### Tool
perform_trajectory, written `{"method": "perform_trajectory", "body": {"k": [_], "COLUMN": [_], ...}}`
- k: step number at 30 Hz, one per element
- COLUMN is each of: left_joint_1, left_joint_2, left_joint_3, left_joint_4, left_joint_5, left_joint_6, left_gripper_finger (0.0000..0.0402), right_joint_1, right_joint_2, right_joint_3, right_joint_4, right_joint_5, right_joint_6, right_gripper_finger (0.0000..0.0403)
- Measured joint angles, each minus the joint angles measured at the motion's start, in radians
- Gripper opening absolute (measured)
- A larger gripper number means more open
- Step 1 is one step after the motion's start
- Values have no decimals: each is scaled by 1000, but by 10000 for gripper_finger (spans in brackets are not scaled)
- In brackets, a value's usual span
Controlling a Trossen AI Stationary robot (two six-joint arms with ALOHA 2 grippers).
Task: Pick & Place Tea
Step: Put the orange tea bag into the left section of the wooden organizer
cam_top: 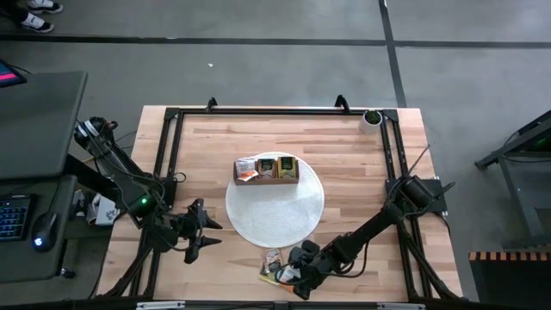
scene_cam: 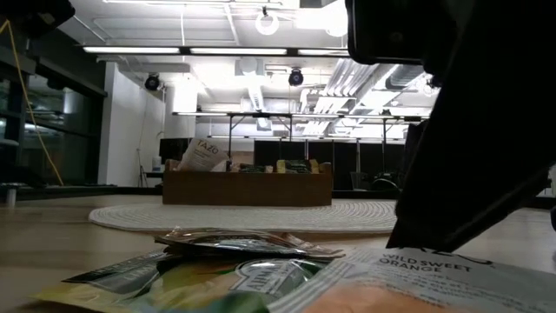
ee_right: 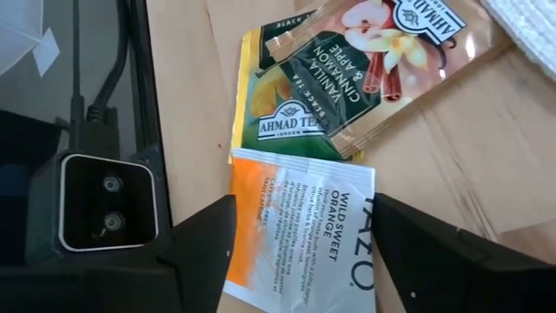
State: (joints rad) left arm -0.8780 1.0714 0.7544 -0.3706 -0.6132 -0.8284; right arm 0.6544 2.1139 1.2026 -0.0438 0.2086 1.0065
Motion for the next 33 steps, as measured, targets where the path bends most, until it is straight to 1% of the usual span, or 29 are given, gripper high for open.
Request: {"method": "perform_trajectory", "body": {"k": [16,24,26,29,33], "left_joint_1": [0,0,0,0,0], "left_joint_2": [0,0,0,0,0], "left_joint_3": [0,0,0,0,0], "left_joint_4": [-9,-32,-33,-33,-33], "left_joint_5": [0,0,0,0,0], "left_joint_6": [-1,-15,-15,-15,-15], "left_gripper_finger": [199,199,199,199,199], "right_joint_1": [2,6,6,6,2], "right_joint_2": [12,20,20,21,21], "right_joint_3": [0,0,0,0,0], "right_joint_4": [-28,-38,-44,-49,-43], "right_joint_5": [10,19,19,11,2], "right_joint_6": [-46,-46,-46,-43,-29], "right_gripper_finger": [134,85,62,15,5]}}
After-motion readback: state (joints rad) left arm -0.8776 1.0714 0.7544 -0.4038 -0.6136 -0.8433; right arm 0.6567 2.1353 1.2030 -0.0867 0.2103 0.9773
